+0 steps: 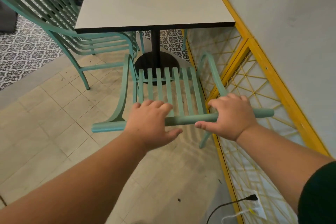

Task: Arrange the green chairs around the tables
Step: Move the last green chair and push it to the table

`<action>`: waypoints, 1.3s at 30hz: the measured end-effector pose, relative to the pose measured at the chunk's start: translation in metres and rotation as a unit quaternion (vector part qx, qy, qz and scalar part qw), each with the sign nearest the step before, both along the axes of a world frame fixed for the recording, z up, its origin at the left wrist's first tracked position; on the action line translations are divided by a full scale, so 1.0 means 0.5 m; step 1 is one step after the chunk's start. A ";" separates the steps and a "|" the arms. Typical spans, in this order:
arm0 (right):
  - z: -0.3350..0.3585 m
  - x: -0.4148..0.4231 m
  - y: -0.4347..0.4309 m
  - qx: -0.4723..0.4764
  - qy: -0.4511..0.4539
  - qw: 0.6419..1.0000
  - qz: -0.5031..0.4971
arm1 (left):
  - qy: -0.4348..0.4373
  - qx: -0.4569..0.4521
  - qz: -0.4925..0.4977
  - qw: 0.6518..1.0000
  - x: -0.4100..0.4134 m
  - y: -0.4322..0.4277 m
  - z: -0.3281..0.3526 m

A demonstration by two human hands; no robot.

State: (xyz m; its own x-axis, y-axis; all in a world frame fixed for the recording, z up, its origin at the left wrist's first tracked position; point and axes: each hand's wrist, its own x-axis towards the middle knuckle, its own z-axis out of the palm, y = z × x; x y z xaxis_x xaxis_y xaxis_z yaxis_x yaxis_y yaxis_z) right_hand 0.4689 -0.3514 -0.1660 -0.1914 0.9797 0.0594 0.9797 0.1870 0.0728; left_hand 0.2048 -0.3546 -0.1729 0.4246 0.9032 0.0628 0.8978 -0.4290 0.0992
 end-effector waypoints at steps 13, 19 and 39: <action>-0.006 0.004 0.019 -0.103 -0.022 0.994 0.012 | 0.059 -0.182 0.035 0.981 0.014 0.053 -0.022; -0.003 0.005 0.034 -0.119 -0.012 0.993 0.001 | 0.087 -0.132 0.031 0.987 0.013 0.060 -0.017; -0.014 0.013 0.223 -0.062 -0.016 0.998 0.001 | 0.077 -0.083 0.024 0.993 0.023 0.256 -0.026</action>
State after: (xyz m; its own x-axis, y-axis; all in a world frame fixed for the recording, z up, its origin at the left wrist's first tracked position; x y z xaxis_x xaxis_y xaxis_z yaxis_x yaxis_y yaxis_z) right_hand 0.4756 -0.2397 -0.1732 -0.1932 0.9788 -0.0675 0.9768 0.1984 0.0806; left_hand 0.2162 -0.2268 -0.1859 0.3735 0.9152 -0.1514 0.9270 -0.3741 0.0256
